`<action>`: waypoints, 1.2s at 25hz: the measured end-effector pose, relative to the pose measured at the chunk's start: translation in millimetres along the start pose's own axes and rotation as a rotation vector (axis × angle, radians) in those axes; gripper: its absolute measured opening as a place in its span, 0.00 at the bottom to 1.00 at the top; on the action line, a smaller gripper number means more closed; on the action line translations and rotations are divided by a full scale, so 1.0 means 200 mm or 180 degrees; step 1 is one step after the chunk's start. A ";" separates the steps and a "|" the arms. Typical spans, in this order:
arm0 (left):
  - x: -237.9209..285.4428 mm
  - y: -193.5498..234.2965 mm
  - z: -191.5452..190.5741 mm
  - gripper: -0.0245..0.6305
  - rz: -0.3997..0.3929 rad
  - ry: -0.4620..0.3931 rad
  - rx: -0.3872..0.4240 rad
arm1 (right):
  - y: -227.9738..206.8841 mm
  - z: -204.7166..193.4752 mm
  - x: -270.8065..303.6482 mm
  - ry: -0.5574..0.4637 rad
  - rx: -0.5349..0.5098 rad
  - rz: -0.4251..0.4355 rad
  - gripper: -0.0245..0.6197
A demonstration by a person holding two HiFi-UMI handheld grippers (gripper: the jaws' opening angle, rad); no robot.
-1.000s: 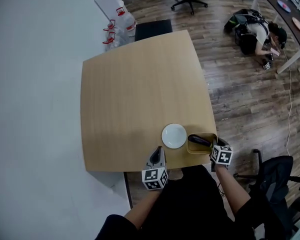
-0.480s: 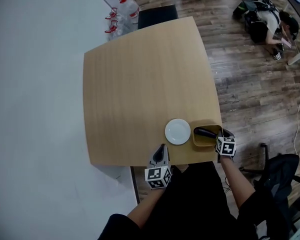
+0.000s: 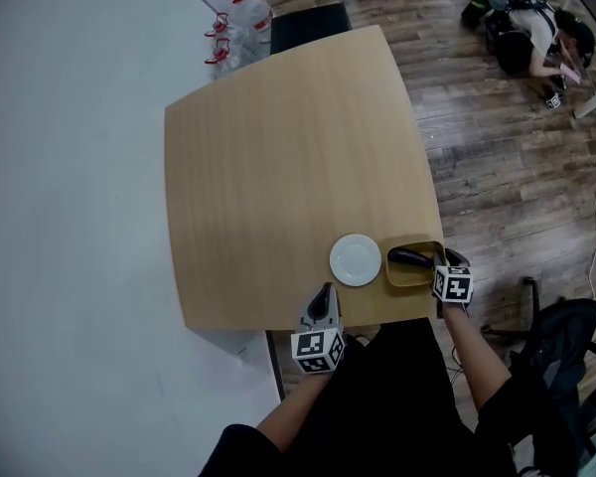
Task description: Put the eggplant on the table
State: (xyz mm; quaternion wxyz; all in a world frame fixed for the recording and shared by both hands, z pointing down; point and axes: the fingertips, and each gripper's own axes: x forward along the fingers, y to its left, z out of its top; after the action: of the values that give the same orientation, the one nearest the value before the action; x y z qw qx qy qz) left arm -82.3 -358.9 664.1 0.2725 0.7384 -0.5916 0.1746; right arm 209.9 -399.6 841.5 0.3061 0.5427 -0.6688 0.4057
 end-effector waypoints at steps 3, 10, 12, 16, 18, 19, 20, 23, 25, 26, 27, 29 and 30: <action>-0.02 0.02 0.00 0.07 -0.0006 -0.0025 -0.0024 | 0.01 0.03 -0.03 -0.0075 -0.0006 -0.0008 0.33; -0.11 0.06 0.00 0.07 -0.0047 -0.0123 -0.0097 | 0.12 0.13 -0.16 -0.0279 -0.0001 0.0113 0.34; -0.16 0.06 -0.03 0.07 -0.0060 -0.0177 -0.0100 | 0.16 0.12 -0.21 -0.0364 -0.0037 0.0127 0.34; -0.29 0.07 -0.08 0.07 -0.0110 -0.0300 -0.0036 | 0.28 0.09 -0.34 -0.0553 -0.0065 0.0181 0.34; -0.37 0.08 -0.10 0.07 -0.0164 -0.0360 -0.0053 | 0.35 0.05 -0.42 -0.0638 -0.0086 0.0201 0.34; -0.41 0.08 -0.12 0.07 -0.0194 -0.0389 -0.0061 | 0.39 0.03 -0.47 -0.0677 -0.0091 0.0208 0.34; -0.45 0.08 -0.13 0.07 -0.0221 -0.0417 -0.0064 | 0.43 0.00 -0.52 -0.0716 -0.0093 0.0216 0.34; -0.61 0.10 -0.16 0.07 -0.0299 -0.0500 -0.0081 | 0.58 -0.09 -0.70 -0.0840 -0.0112 0.0264 0.34; -0.71 0.10 -0.20 0.07 -0.0356 -0.0557 -0.0088 | 0.68 -0.17 -0.82 -0.0955 -0.0156 0.0295 0.34; -0.76 0.10 -0.23 0.07 -0.0387 -0.0588 -0.0093 | 0.72 -0.21 -0.89 -0.1018 -0.0184 0.0303 0.34; -0.82 0.09 -0.25 0.07 -0.0418 -0.0625 -0.0098 | 0.76 -0.25 -0.96 -0.1081 -0.0207 0.0303 0.34; -0.93 0.09 -0.29 0.07 -0.0463 -0.0700 -0.0095 | 0.84 -0.34 -1.09 -0.1203 -0.0224 0.0284 0.33; -0.98 0.09 -0.31 0.07 -0.0475 -0.0733 -0.0090 | 0.89 -0.40 -1.15 -0.1256 -0.0215 0.0271 0.30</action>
State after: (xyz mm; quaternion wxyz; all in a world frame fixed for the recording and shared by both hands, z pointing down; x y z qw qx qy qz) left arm -143.0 -171.0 602.3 0.2254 0.7916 -0.5648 0.0596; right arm 86.1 -205.7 647.1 0.1698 0.5724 -0.7513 0.2814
